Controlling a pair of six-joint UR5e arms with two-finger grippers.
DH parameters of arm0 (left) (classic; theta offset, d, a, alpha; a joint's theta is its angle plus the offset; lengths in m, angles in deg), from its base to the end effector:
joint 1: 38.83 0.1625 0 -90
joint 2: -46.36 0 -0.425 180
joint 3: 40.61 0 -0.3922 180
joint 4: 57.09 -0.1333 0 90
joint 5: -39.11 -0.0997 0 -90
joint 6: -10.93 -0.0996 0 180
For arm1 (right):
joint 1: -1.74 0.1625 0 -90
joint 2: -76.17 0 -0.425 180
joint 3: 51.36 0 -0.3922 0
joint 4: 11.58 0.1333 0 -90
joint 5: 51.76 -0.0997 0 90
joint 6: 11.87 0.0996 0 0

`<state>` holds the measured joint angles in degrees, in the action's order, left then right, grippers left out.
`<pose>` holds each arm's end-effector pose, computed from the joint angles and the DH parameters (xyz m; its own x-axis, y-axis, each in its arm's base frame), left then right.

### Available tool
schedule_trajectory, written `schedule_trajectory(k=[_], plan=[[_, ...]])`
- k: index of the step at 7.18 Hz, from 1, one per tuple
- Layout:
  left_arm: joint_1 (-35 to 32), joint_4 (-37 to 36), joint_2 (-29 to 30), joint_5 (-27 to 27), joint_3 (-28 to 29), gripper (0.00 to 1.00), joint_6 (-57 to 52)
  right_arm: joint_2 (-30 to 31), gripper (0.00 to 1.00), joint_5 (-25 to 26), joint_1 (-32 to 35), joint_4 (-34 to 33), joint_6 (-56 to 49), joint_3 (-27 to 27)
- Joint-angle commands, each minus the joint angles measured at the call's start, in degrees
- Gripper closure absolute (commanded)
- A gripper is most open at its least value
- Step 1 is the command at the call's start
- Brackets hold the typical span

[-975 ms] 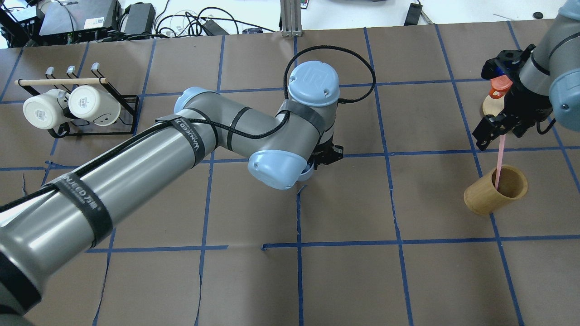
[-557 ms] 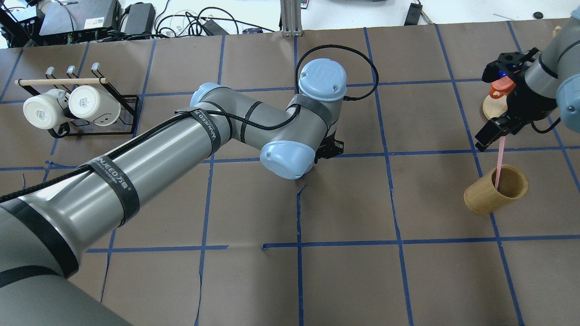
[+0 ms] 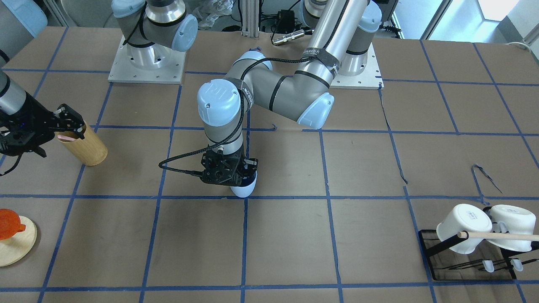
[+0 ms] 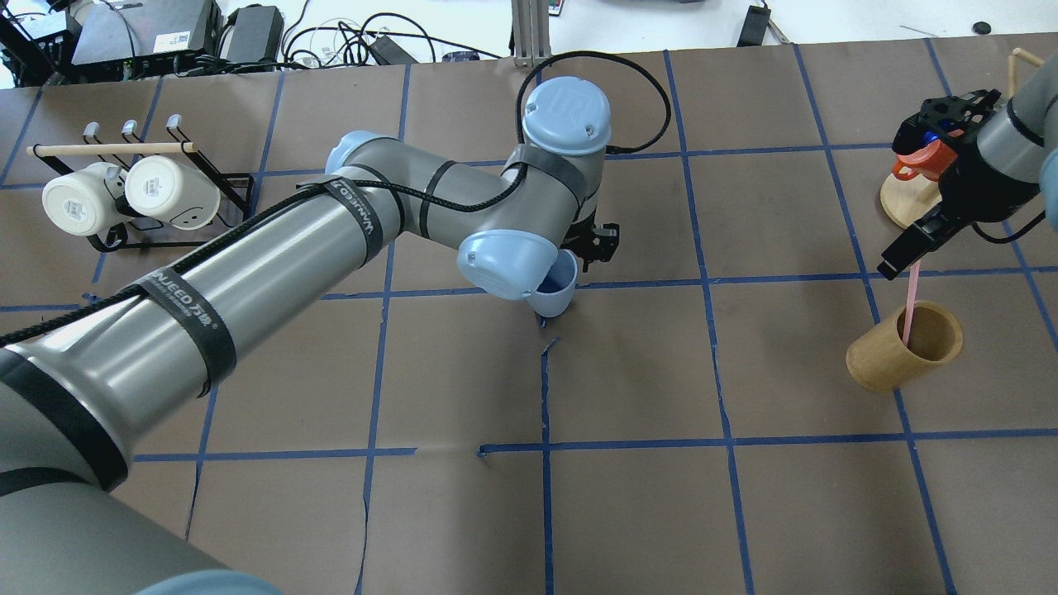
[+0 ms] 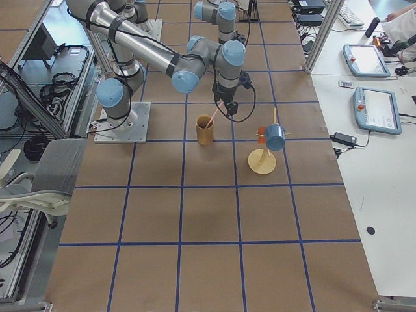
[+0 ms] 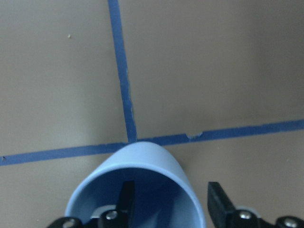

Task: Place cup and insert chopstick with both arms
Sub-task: 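Set the blue cup down, open the left gripper and withdraw it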

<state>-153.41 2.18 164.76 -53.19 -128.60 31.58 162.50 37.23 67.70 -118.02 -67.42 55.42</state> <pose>-0.3923 -0.5468 0.2703 -0.9977 0.0666 -0.0108 0.0672 0.9941 -0.0849 -0.0751 -0.4999 0.3433 -0.8514 -0.5202 -0.0676 -0.5227 0.8522 0.0251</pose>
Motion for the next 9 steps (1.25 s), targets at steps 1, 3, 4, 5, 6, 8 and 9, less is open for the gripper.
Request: schedule_trajectory(k=[1, 3, 4, 5, 6, 8, 9], plan=[[6.54, 0.32, -3.76, 1.85, 1.59, 0.00, 0.01, 0.06, 0.33, 0.58, 0.04, 0.17, 0.09, -0.08], [7.62, 10.97, -11.21, 1.95, 3.25, 0.00, 0.01, -0.02, 0.66, 0.40, 0.05, 0.09, 0.54, -0.17], [8.41, 17.30, -15.87, 1.95, 3.96, 0.00, 0.01, -0.03, 0.67, 0.40, 0.05, 0.09, 0.62, -0.26], [10.42, 20.76, -19.48, 1.86, 3.10, 0.00, -0.17, 0.15, 0.78, 0.58, 0.05, 1.91, 0.62, -0.52], [13.31, 21.93, -21.61, 1.69, 1.26, 0.00, -1.56, 0.24, 0.80, 0.58, 0.05, 3.58, 0.45, -0.87], [16.67, 28.49, -26.26, 1.34, -0.34, 0.00, -8.58, 0.33, 0.82, 0.58, 0.05, 3.95, 0.62, -1.22], [17.46, 28.70, -27.07, 2.03, -0.95, 0.00, -18.00, 0.41, 0.83, 0.66, 0.05, 4.47, 0.62, -2.44]])
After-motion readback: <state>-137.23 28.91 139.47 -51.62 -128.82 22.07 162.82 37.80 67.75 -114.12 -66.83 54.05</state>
